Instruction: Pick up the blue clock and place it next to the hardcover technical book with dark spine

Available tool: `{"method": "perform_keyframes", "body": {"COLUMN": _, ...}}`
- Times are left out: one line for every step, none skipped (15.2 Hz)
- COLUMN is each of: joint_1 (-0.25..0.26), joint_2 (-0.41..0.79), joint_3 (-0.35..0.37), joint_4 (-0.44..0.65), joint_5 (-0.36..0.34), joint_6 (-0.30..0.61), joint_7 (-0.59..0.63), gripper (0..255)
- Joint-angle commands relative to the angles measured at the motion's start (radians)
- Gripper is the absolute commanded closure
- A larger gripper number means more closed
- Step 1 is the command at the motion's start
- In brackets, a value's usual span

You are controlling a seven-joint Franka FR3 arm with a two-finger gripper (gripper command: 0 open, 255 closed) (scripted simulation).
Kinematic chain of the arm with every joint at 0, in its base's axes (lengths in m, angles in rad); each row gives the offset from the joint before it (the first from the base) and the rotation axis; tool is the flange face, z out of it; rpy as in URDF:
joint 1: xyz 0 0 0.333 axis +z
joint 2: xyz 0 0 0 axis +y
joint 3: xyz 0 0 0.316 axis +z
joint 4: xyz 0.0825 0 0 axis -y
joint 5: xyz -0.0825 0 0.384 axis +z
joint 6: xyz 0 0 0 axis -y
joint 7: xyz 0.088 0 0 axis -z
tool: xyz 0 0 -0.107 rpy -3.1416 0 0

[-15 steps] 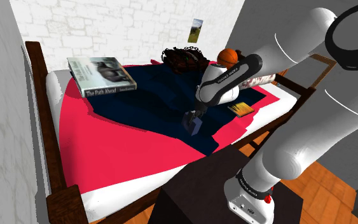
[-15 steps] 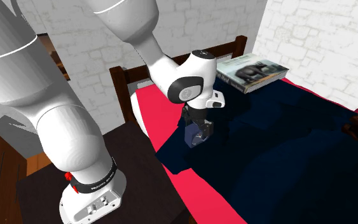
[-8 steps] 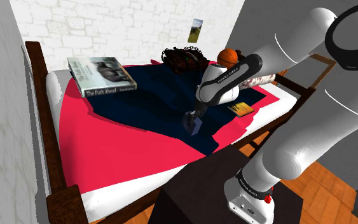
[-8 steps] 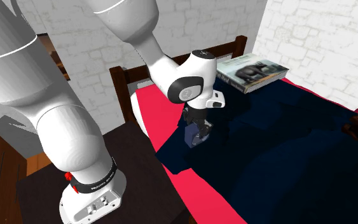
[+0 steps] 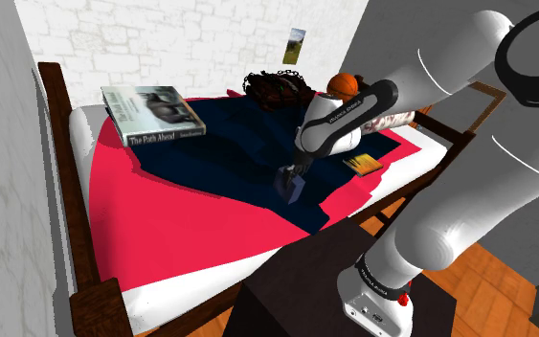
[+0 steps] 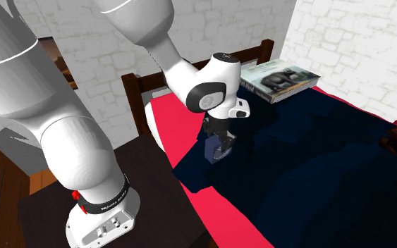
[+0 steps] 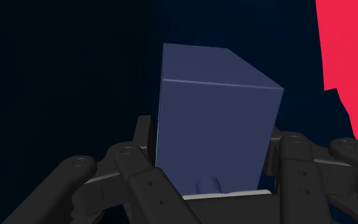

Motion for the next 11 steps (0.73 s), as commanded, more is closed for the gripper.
{"method": "perform_keyframes", "body": {"joint_1": -0.004, "joint_2": -0.03, "joint_3": 0.002, "joint_4": 0.001, "joint_5": -0.011, "joint_6": -0.031, "joint_7": 0.008, "gripper": 255}}
{"method": "perform_keyframes", "body": {"joint_1": -0.005, "joint_2": -0.046, "joint_3": 0.003, "joint_4": 0.003, "joint_5": -0.016, "joint_6": -0.048, "joint_7": 0.012, "gripper": 255}}
{"method": "perform_keyframes", "body": {"joint_1": -0.007, "joint_2": -0.061, "joint_3": 0.004, "joint_4": 0.005, "joint_5": -0.021, "joint_6": -0.066, "joint_7": 0.015, "gripper": 255}}
{"method": "perform_keyframes", "body": {"joint_1": -0.009, "joint_2": -0.077, "joint_3": 0.006, "joint_4": 0.008, "joint_5": -0.025, "joint_6": -0.084, "joint_7": 0.018, "gripper": 255}}
{"method": "perform_keyframes", "body": {"joint_1": -0.011, "joint_2": -0.092, "joint_3": 0.007, "joint_4": 0.011, "joint_5": -0.029, "joint_6": -0.102, "joint_7": 0.021, "gripper": 255}}
{"method": "perform_keyframes", "body": {"joint_1": -0.012, "joint_2": -0.107, "joint_3": 0.009, "joint_4": 0.014, "joint_5": -0.032, "joint_6": -0.12, "joint_7": 0.024, "gripper": 255}}
{"method": "perform_keyframes", "body": {"joint_1": -0.014, "joint_2": -0.121, "joint_3": 0.01, "joint_4": 0.018, "joint_5": -0.035, "joint_6": -0.138, "joint_7": 0.026, "gripper": 255}}
{"method": "perform_keyframes", "body": {"joint_1": -0.015, "joint_2": -0.135, "joint_3": 0.012, "joint_4": 0.022, "joint_5": -0.038, "joint_6": -0.155, "joint_7": 0.029, "gripper": 255}}
{"method": "perform_keyframes", "body": {"joint_1": -0.016, "joint_2": -0.149, "joint_3": 0.013, "joint_4": 0.026, "joint_5": -0.04, "joint_6": -0.173, "joint_7": 0.031, "gripper": 255}}
{"method": "perform_keyframes", "body": {"joint_1": -0.017, "joint_2": -0.162, "joint_3": 0.015, "joint_4": 0.03, "joint_5": -0.042, "joint_6": -0.191, "joint_7": 0.033, "gripper": 255}}
{"method": "perform_keyframes", "body": {"joint_1": -0.018, "joint_2": -0.175, "joint_3": 0.016, "joint_4": 0.034, "joint_5": -0.044, "joint_6": -0.208, "joint_7": 0.034, "gripper": 255}}
